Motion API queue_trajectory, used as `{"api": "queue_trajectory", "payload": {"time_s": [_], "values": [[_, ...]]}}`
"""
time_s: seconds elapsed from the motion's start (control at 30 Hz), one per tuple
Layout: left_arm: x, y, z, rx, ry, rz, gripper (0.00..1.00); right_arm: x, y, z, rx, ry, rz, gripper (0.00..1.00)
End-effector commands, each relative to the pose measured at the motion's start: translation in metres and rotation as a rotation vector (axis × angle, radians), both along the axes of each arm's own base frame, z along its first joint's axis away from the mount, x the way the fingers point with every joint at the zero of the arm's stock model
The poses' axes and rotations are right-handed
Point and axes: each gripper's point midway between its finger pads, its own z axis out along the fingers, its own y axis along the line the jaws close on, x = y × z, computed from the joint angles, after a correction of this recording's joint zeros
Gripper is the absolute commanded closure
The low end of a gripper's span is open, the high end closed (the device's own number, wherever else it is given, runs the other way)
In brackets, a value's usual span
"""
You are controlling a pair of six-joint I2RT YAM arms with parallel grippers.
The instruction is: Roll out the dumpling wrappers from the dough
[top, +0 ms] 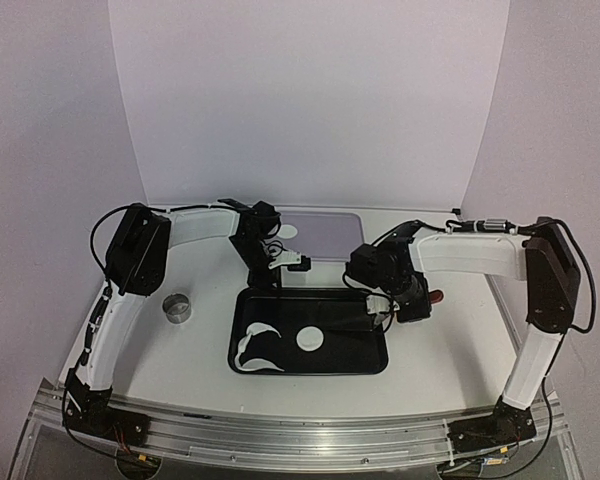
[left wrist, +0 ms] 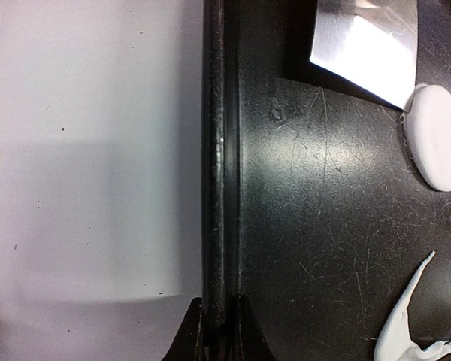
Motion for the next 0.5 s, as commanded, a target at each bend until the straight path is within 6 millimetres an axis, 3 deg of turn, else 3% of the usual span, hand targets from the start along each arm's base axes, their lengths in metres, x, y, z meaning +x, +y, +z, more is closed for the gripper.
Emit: {"api": "queue_trajectory", "payload": {"time_s": [0.0,0.17,0.47], "values": [[0.027,-0.013,-0.013,0.013,-0.151,-0.038,1.0,-0.024,-0.008,-0.004,-0.017,0.099,0.009,1.0],[0.026,-0.012,-0.014,0.016,-0.152,-0.039,1.0,-0.04,-0.016,-0.003,0.001,0.141,-0.014,1.0],[0.026,-0.012,-0.015,0.015,-0.152,-0.038,1.0,-0.061,-0.008,-0.001,0.015,0.18,0.026,1.0]]}}
